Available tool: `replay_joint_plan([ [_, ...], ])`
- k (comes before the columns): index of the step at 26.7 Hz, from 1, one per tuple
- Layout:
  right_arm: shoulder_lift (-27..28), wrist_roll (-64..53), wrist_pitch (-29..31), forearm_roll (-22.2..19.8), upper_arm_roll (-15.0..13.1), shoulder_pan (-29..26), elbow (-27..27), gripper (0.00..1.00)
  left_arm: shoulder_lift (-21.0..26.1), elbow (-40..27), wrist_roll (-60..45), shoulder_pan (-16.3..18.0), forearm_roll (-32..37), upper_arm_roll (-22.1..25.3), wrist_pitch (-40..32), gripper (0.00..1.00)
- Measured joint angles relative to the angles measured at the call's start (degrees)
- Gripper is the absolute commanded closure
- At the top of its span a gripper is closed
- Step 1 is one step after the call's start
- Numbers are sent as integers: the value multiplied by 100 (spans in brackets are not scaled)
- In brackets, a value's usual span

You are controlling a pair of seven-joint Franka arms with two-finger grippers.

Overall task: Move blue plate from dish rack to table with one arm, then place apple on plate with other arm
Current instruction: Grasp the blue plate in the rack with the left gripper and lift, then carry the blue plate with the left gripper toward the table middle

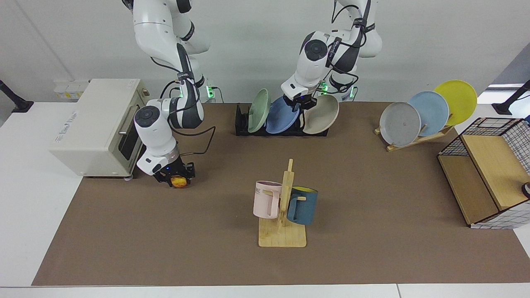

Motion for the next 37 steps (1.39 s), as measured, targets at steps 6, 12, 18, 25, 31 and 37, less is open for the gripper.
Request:
replay_joint_plan([
  [6,8,-9,-18,0,6,3,199,100,-115,112,-4,52,-67,110,-174,100],
  [12,-26,-11,-649,-17,3,3,877,100,-163,467,20,504,-10,125,-760,100],
  [18,-150,-12,-1335,-39,-41,-1,1474,100,-149,971,112,1142,96,145,-975,100],
  [25,-291,-302,-1474,-165,-100,-42,1539,100,224,1485,361,1588,-24,161,-605,100],
  [31,-465,-672,-1656,-271,-150,-206,1551,100,938,1957,586,1892,-565,168,-14,100],
  [37,-650,-780,-1999,-263,-145,-324,1533,100,1769,1995,1000,2042,-1645,144,805,100],
])
